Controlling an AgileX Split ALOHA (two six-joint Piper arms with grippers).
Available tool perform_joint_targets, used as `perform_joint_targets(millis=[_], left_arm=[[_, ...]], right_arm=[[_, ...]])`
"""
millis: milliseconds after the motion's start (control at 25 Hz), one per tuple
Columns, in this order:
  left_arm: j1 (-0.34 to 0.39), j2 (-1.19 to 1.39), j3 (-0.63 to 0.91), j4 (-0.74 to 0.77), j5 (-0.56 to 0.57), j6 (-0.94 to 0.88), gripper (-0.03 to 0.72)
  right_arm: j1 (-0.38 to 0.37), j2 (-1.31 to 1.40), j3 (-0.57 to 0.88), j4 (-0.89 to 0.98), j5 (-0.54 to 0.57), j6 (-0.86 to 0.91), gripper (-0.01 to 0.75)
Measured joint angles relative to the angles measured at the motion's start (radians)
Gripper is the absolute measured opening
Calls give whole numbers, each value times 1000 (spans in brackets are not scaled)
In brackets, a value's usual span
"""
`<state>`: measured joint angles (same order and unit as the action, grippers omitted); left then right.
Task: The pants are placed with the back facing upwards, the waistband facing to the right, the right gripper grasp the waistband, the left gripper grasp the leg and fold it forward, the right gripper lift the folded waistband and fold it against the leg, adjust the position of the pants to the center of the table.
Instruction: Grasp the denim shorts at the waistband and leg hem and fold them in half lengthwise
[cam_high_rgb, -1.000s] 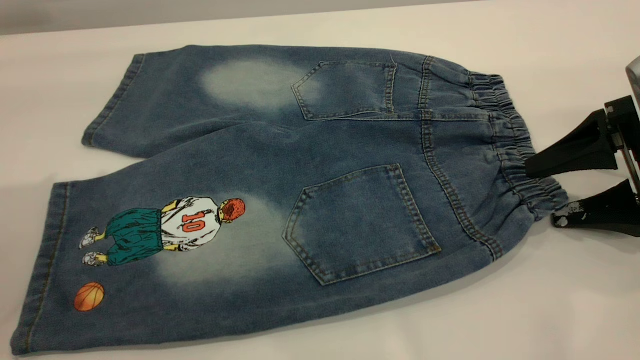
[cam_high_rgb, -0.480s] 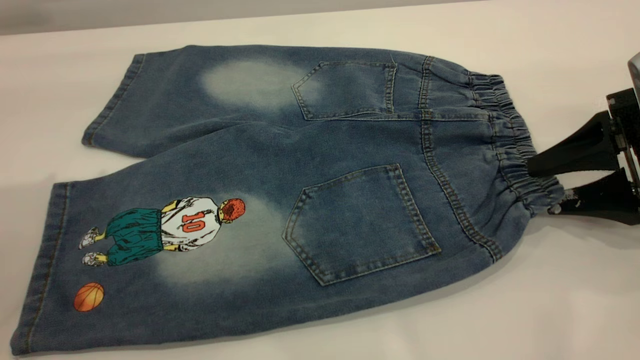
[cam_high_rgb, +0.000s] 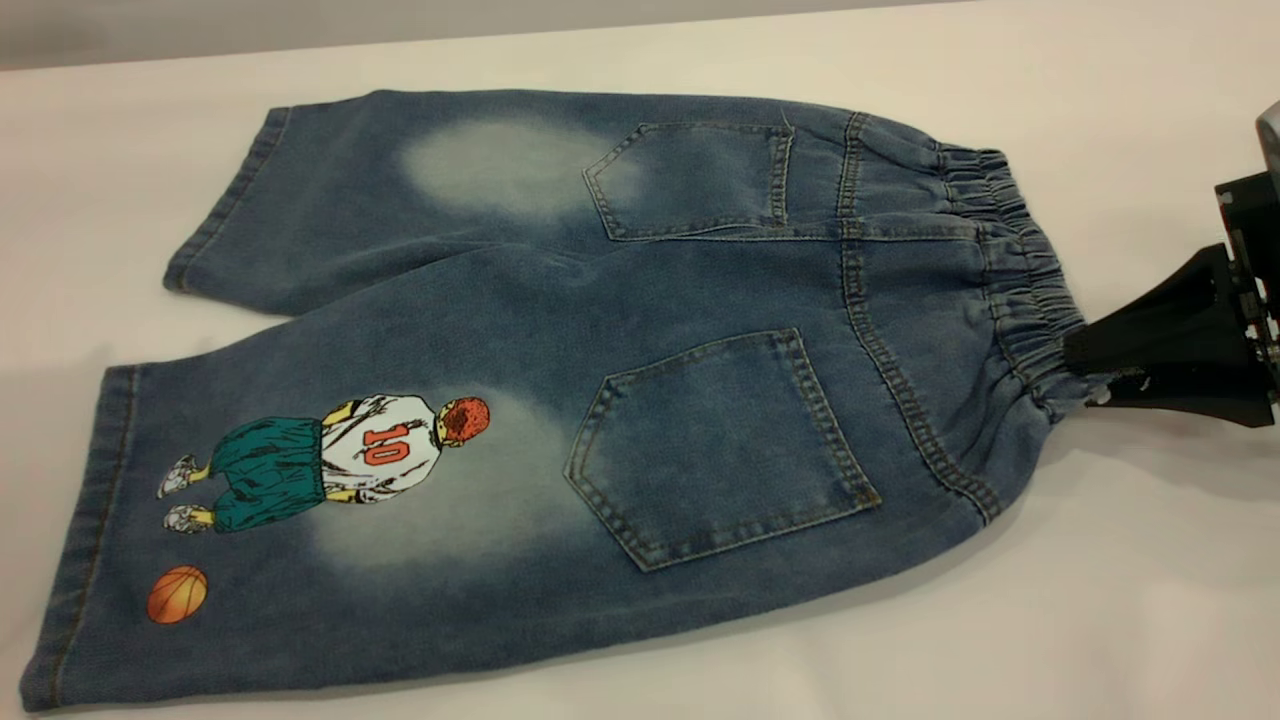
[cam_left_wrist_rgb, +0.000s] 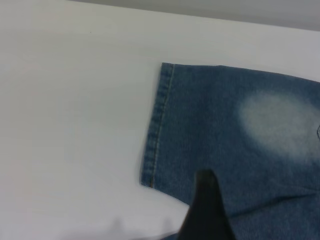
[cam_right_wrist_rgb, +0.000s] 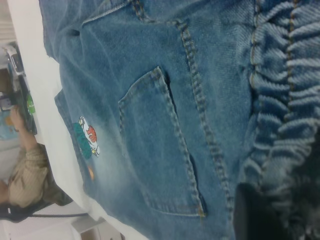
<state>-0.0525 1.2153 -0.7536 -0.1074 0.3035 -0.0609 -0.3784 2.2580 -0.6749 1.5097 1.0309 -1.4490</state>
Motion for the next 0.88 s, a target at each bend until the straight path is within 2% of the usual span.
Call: perform_joint_targets(millis=[200, 520, 880], left_arm=[[0, 0, 0, 0, 14, 0, 494], [-12, 9, 0, -57, 173, 1, 494], [-149, 136, 13, -53, 403, 3, 494]], right_arm=[[0, 0, 0, 0, -2, 2, 33], [0, 0, 0, -2, -8, 2, 29], [0, 0, 0, -12, -10, 4, 29]])
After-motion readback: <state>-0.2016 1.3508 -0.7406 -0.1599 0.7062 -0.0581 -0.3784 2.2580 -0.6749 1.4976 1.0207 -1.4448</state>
